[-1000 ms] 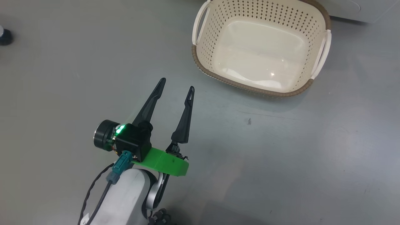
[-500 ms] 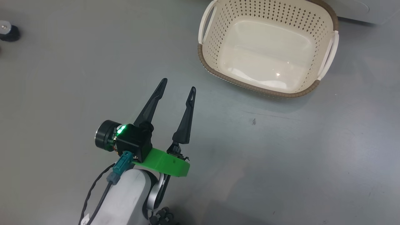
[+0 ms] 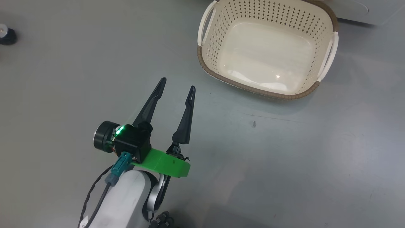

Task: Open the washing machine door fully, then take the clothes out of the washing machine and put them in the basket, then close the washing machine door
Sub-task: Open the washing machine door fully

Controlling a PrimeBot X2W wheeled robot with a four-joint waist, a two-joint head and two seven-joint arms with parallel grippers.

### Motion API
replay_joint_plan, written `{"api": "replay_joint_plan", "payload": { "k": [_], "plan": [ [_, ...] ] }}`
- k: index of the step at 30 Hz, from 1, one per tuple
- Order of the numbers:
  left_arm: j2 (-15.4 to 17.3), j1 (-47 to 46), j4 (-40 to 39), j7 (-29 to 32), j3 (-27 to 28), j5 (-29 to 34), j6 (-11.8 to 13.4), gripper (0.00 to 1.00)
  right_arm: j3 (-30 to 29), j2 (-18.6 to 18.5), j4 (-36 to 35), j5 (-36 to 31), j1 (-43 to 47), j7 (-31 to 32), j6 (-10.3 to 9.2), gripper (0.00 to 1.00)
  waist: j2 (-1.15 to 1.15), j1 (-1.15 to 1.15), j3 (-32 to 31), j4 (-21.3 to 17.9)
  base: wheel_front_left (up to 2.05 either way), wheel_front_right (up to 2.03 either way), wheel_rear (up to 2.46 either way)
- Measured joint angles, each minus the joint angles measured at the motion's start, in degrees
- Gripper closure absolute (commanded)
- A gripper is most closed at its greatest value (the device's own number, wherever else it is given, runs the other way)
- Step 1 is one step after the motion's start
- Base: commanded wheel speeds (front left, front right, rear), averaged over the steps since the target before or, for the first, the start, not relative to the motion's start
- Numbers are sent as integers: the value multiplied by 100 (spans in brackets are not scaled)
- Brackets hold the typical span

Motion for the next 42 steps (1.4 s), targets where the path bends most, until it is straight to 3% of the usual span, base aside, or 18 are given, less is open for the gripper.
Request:
{"api": "replay_joint_plan", "payload": {
  "k": [16,32,42],
  "plan": [
    [-1,-1,43,0,78,5,1,0,131,105,-73,163,414,514,36,100,0,0,-151,-173,0,0,0],
    [-2,10,230,0,290,110,1,0,380,452,-263,325,1062,945,336,100,0,0,-464,-383,0,0,0],
    [2,171,300,0,415,109,1,0,642,925,-352,408,1564,1120,526,100,0,0,-810,-450,0,0,0]
  ]
}}
